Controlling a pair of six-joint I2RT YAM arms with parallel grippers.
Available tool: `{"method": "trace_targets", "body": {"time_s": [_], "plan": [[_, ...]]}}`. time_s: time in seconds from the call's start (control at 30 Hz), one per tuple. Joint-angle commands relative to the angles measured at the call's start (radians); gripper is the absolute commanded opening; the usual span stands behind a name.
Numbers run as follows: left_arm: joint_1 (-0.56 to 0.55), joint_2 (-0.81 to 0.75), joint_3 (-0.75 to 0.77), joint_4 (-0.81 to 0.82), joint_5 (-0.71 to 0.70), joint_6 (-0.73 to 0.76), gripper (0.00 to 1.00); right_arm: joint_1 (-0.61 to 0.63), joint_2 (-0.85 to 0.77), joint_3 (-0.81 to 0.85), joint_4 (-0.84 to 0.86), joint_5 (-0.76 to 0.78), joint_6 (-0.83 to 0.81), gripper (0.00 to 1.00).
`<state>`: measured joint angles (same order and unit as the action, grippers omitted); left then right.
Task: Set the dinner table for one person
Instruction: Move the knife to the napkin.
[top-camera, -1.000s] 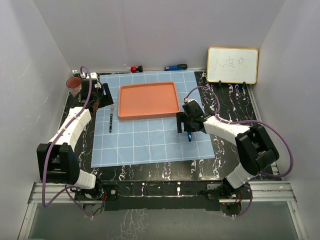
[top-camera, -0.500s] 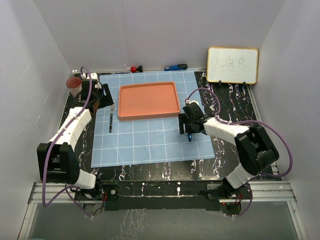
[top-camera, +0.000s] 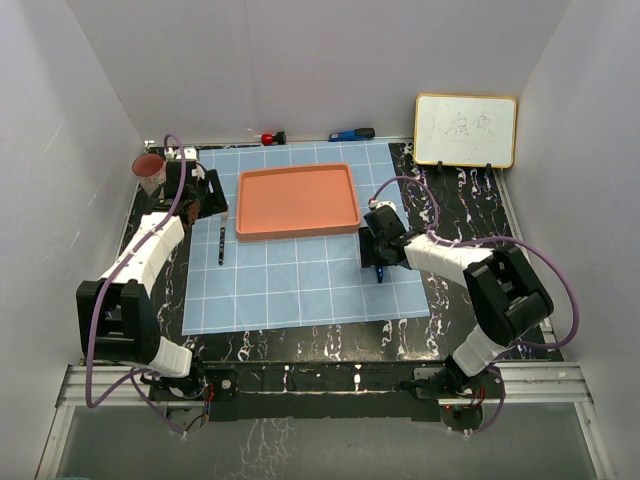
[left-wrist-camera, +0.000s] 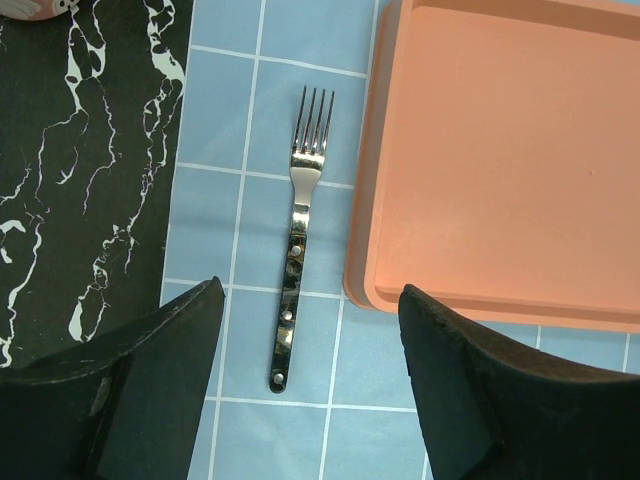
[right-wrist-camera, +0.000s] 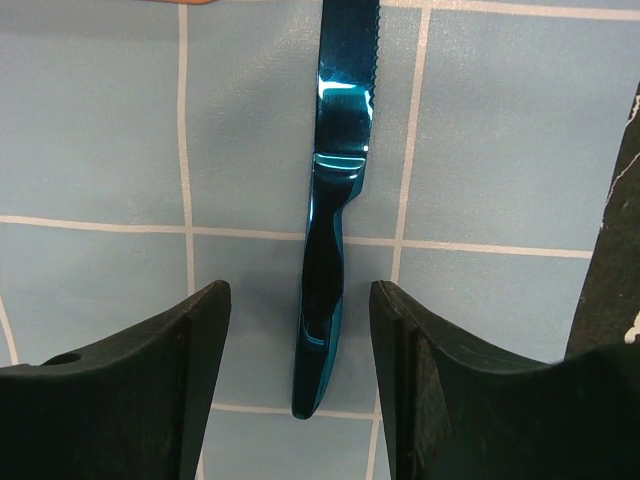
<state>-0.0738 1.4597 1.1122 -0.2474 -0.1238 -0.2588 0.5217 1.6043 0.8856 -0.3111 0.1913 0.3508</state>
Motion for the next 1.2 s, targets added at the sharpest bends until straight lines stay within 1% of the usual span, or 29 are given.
{"method": "trace_targets", "body": {"time_s": [0.0,0.1,0.33,0.6,0.7,0.77,0.87,1.03,1.17], "plan": [[0.003,0.002,-0.005,-0.01,0.007,-0.002,0.69,0.001,0.012,-0.017,0.078,0.014,-0.003,0.55],[0.003,0.002,-0.003,-0.012,0.009,-0.001,0.68,0.001,0.022,-0.023,0.097,0.008,-0.003,0.54],[0.003,0.003,-0.002,-0.019,0.005,0.003,0.68,0.001,0.044,-0.019,0.104,-0.004,-0.01,0.44],[0.003,0.007,0.0,-0.024,0.005,0.006,0.68,0.001,0.025,-0.025,0.102,0.023,-0.009,0.38],[0.003,0.01,0.001,-0.027,0.005,0.006,0.68,0.001,0.03,-0.024,0.099,0.022,-0.009,0.34],[0.002,0.01,0.001,-0.029,0.005,0.007,0.68,0.001,0.038,-0.019,0.095,0.018,-0.009,0.29],[0.002,0.009,0.001,-0.029,0.004,0.007,0.68,0.001,0.048,-0.012,0.09,0.017,-0.013,0.24],[0.003,0.015,0.003,-0.029,0.006,0.007,0.68,0.001,0.058,-0.003,0.089,0.028,-0.02,0.21],[0.003,0.02,0.006,-0.03,0.009,0.006,0.68,0.001,0.066,0.007,0.086,0.048,-0.029,0.2]]}}
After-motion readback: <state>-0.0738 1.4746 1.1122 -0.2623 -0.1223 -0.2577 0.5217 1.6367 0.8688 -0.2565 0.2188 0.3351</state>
